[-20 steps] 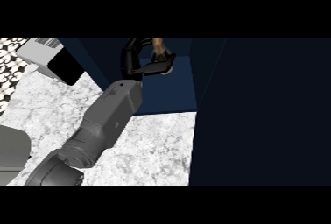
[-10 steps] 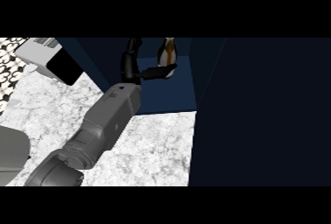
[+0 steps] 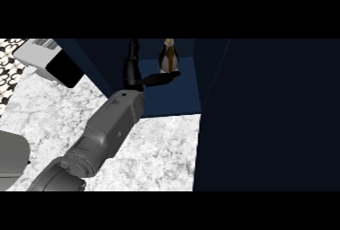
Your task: Pick up the wine, place it into the cabinet and close the cabinet
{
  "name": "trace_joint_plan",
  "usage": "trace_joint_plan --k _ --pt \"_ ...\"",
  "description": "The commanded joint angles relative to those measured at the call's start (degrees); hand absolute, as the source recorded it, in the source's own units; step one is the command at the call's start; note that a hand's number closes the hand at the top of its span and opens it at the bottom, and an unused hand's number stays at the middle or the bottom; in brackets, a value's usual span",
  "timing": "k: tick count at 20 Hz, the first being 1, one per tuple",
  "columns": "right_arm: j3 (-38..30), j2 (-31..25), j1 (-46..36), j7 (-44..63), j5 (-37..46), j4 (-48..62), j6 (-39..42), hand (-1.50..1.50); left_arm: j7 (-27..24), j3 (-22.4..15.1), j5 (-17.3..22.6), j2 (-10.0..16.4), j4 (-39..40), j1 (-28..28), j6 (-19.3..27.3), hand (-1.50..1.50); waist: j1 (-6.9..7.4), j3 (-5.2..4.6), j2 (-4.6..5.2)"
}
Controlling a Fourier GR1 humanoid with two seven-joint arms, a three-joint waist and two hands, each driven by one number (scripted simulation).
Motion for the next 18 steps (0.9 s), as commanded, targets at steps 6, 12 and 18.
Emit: trace_joint_plan --k 6,12,18 --pt "0.3 -0.1 -1.3 1.5 -1.5 -0.7 -0.6 -1.5 -3.5 0.6 -0.2 0.0 0.0 2.1 -1.3 -1.5 0.0 -0.19 0.25" --pt "-1.7 -0.6 0.4 0.3 -4.0 -1.3 0.4 -1.5 -3.8 0.8 -0.4 2.7 -0.3 4.0 -9.5 -1.5 0.3 -0.16 0.26" --pt "3.6 0.7 -0.4 1.4 -0.3 -0.8 -2.4 -1.5 -3.5 0.4 -0.6 0.0 -0.1 2.4 -9.2 -1.5 0.26 -0.21 0.06"
